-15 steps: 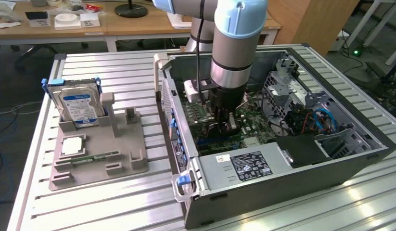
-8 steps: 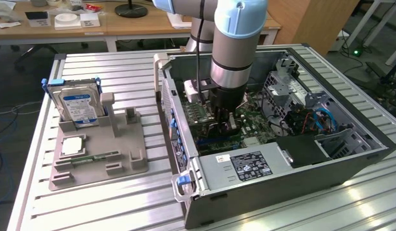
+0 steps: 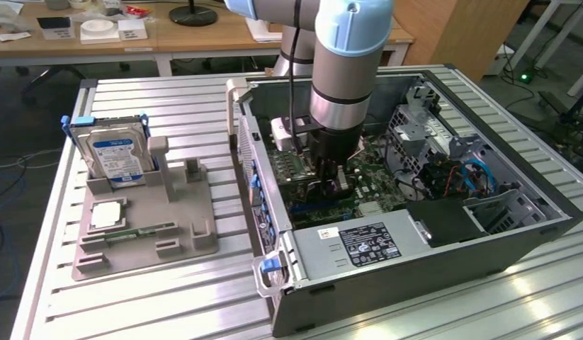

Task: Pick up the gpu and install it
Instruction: 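Insert the gpu into the slot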

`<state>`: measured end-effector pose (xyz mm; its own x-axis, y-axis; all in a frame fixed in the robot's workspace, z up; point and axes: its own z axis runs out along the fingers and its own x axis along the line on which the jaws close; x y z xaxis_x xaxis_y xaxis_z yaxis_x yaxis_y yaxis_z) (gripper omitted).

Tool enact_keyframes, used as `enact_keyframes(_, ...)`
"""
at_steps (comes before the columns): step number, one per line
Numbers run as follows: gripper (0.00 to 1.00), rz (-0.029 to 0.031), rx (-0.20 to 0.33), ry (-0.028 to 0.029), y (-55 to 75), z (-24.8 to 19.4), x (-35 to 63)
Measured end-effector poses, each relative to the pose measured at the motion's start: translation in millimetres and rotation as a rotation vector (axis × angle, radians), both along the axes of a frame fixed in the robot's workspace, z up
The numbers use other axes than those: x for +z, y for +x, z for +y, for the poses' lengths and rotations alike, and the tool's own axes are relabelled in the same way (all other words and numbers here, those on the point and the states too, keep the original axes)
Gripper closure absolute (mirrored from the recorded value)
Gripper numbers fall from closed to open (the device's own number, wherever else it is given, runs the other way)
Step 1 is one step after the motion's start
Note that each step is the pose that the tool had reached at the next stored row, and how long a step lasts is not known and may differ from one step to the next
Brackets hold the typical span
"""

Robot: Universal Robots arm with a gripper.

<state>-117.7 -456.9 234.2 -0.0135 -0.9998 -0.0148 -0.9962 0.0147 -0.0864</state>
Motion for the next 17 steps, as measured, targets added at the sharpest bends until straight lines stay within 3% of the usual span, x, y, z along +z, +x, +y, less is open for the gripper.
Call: enact_keyframes(17, 0.73, -0.0042, 0.001, -0.0001, -0.2, 0.6, 0.1)
